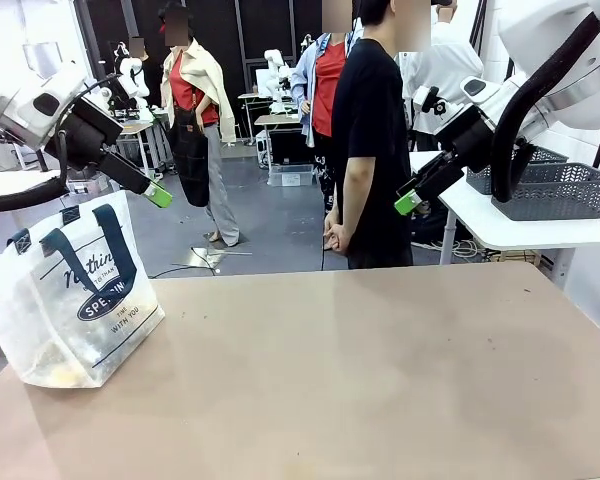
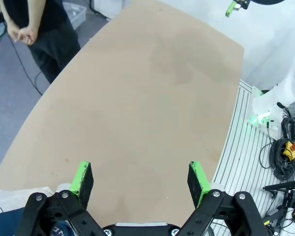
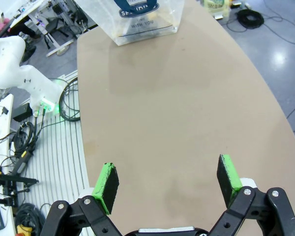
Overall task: Transfer purchased items from the store into the shopping bag.
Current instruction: Move the Reusable shopping bag to the right side of the table.
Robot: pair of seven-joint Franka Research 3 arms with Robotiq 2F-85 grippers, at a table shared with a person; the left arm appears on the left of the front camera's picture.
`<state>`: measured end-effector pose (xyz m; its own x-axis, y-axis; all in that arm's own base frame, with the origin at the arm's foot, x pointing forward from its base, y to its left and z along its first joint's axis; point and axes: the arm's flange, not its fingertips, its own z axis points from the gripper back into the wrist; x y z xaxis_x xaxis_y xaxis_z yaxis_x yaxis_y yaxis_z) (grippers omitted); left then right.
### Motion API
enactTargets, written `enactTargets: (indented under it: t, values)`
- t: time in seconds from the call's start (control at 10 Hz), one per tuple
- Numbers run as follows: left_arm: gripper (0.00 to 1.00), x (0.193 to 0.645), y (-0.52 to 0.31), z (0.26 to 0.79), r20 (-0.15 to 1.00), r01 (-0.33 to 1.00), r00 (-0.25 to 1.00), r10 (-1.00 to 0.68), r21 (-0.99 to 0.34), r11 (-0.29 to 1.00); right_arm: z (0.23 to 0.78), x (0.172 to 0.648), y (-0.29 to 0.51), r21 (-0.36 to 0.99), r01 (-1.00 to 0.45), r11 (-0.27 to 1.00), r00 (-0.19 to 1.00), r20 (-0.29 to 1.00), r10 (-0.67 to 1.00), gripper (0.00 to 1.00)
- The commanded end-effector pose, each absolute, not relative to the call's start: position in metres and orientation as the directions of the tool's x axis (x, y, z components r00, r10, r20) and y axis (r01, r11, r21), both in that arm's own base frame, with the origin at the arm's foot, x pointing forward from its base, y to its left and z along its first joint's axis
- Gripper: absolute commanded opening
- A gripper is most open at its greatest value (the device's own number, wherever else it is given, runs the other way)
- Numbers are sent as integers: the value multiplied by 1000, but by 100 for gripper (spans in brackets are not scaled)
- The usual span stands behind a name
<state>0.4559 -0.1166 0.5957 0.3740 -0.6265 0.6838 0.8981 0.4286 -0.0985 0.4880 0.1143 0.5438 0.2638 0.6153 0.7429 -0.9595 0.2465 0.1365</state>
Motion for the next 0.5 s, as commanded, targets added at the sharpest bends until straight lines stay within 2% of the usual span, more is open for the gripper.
enactTargets:
  t: [0.0,0.4]
  values:
    - [100,458,-118,599,684,893,386,-620,-109,436,541,485,115,141,-960,243,265,748,609,100]
    - [100,458,-118,599,684,893,386,-620,-109,436,541,485,115,141,-960,243,265,748,609,100]
